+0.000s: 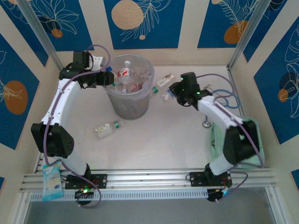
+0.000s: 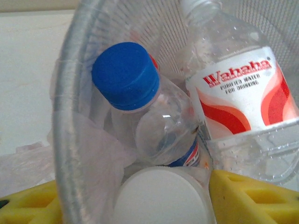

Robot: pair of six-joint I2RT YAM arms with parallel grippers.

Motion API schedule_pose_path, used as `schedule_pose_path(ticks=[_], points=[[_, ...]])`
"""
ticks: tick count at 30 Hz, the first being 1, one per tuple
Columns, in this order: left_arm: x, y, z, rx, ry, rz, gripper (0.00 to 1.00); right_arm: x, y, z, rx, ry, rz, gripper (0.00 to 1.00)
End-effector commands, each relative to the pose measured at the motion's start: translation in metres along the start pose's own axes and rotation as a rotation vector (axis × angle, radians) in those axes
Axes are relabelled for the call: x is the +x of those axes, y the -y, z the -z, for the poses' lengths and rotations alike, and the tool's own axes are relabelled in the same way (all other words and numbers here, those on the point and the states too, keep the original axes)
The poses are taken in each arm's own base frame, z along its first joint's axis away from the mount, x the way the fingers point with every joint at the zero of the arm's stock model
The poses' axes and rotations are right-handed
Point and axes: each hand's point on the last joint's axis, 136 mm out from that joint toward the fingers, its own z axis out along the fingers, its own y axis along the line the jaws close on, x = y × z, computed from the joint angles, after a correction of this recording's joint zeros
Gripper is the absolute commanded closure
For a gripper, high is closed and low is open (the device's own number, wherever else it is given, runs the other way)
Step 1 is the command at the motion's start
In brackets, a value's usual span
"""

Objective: Put the plastic bottles in the bin

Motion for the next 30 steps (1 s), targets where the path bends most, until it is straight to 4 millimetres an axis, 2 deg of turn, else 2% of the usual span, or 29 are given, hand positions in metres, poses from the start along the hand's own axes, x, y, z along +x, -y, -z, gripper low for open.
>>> schedule_pose_path(ticks=[1,4,7,10,12,15,19,21,24,29,30], points=[[0.017,0.039,0.001,0.101,-0.066,-0.044,0.37,-0.007,0.014,0.064,0.065,0.022,0.188,0.69],[0.025,0.056,0.003,0.122,-0.079,-0.055,0.37,-0.020,0.006,0.122,0.078,0.078,0.272,0.72],[0.035,0.074,0.003,0.145,-0.089,-0.062,0.37,-0.026,-0.010,0.167,0.056,0.115,0.331,0.76],[0.044,0.091,0.003,0.176,-0.107,-0.067,0.37,-0.025,-0.034,0.191,-0.007,0.134,0.393,0.80],[0.050,0.102,0.003,0.191,-0.120,-0.076,0.38,-0.020,-0.053,0.199,-0.049,0.134,0.445,0.82],[0.058,0.119,0.007,0.223,-0.127,-0.088,0.38,-0.007,-0.086,0.202,-0.105,0.129,0.546,0.90],[0.066,0.136,0.013,0.251,-0.136,-0.107,0.38,0.013,-0.124,0.196,-0.112,0.132,0.713,0.91],[0.070,0.141,0.014,0.261,-0.147,-0.115,0.39,0.020,-0.135,0.189,-0.096,0.123,0.772,0.92],[0.078,0.148,0.011,0.265,-0.174,-0.150,0.39,0.026,-0.141,0.173,-0.048,0.098,0.831,0.94],[0.075,0.153,0.015,0.274,-0.163,-0.172,0.40,0.027,-0.128,0.142,0.104,0.040,0.914,0.95],[0.073,0.154,0.016,0.276,-0.158,-0.175,0.41,0.027,-0.125,0.136,0.127,0.027,0.920,0.99]])
